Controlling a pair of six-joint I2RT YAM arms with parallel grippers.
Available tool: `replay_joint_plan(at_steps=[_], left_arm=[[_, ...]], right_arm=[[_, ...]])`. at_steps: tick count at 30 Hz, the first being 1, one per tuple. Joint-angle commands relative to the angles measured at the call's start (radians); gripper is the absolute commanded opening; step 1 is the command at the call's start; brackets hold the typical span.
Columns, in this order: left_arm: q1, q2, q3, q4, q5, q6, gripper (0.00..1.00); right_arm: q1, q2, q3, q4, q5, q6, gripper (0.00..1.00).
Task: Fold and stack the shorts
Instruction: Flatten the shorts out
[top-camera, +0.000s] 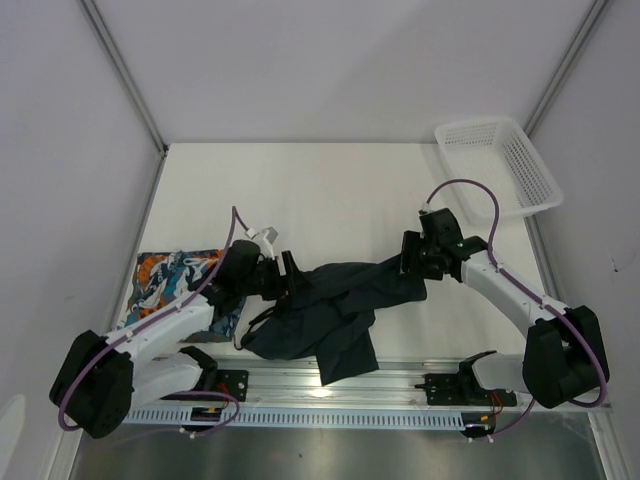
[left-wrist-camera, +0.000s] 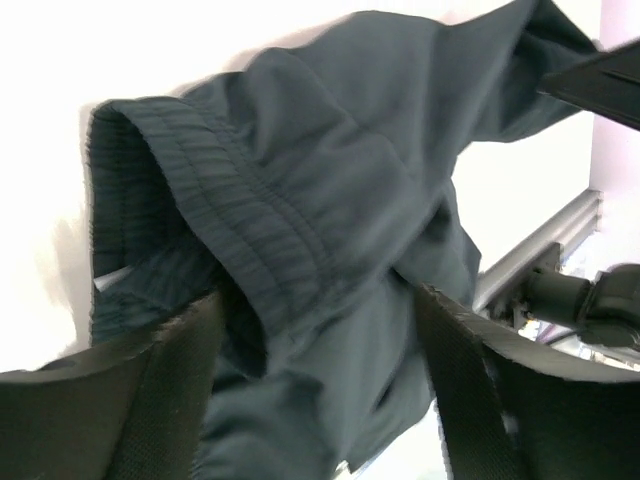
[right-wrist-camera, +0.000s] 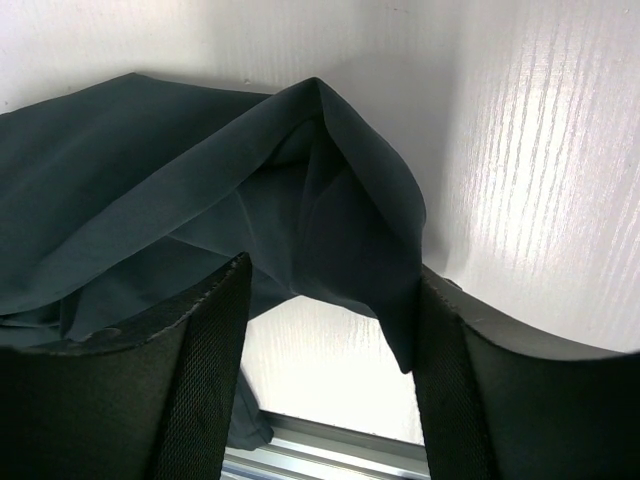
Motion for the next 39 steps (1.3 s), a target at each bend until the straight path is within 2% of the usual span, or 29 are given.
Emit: replay_joint_plan(at_steps=[1, 2, 5, 6, 8, 9, 11, 12, 14, 17, 20, 21, 24, 25, 30, 35, 39], left_arm=[[-0.005, 0.073, 0.029, 0.095, -0.028, -0.019, 0.76], [-0.005, 0.088, 0.031, 0.126, -0.025, -0.027, 0.72], [-0.005, 0.147, 0.028, 0.207, 0.017, -0.051, 0.48], [-0.005, 0.156, 0.028, 0.221, 0.025, -0.059, 0.30], [-0.005, 0.156, 0.022, 0.258, 0.033, -0.076, 0.07], [-0.003, 0.145, 0.028, 0.258, 0.021, -0.082, 0.00], [0.006, 0.109, 0.061, 0.229, -0.022, -0.075, 0.00], [0.026, 0.069, 0.078, 0.204, -0.036, -0.066, 0.00], [0.060, 0.037, 0.121, 0.102, -0.057, -0.030, 0.00], [0.171, 0.007, 0.280, -0.036, -0.058, 0.019, 0.00], [0.218, 0.006, 0.386, -0.109, -0.062, 0.048, 0.00], [0.235, 0.006, 0.399, -0.118, -0.065, 0.054, 0.00], [0.247, 0.009, 0.439, -0.133, -0.084, 0.066, 0.00], [0.248, 0.010, 0.439, -0.132, -0.087, 0.070, 0.00], [0.252, 0.010, 0.439, -0.129, -0.101, 0.091, 0.00], [0.253, 0.041, 0.436, -0.133, -0.128, 0.119, 0.00], [0.256, 0.059, 0.437, -0.129, -0.154, 0.122, 0.00]], right_arm=[[-0.001, -0.006, -0.005, 0.033, -0.003, -0.008, 0.59], [-0.002, -0.008, -0.005, 0.036, -0.006, -0.011, 0.58], [-0.001, -0.008, -0.005, 0.036, -0.003, -0.013, 0.47], [-0.002, -0.006, -0.005, 0.037, -0.002, -0.014, 0.45], [-0.002, -0.004, -0.005, 0.036, 0.004, -0.023, 0.31], [-0.002, -0.003, -0.001, 0.034, 0.007, -0.026, 0.21], [-0.002, 0.002, 0.001, 0.033, 0.010, -0.037, 0.11], [-0.002, 0.003, 0.004, 0.033, 0.009, -0.040, 0.10], [-0.001, 0.011, 0.004, 0.039, 0.001, -0.049, 0.09], [-0.002, 0.023, -0.004, 0.060, -0.023, -0.055, 0.12], [-0.001, 0.041, -0.022, 0.100, -0.065, -0.059, 0.38], [0.001, 0.046, -0.027, 0.111, -0.072, -0.054, 0.61], [0.008, 0.057, -0.044, 0.157, -0.071, -0.036, 0.88], [0.008, 0.057, -0.048, 0.161, -0.068, -0.031, 0.91], [0.014, 0.029, -0.080, 0.189, -0.007, -0.014, 0.93], [0.065, 0.034, -0.073, 0.246, 0.087, -0.066, 0.86], [0.068, 0.110, 0.004, 0.266, 0.109, -0.140, 0.79]])
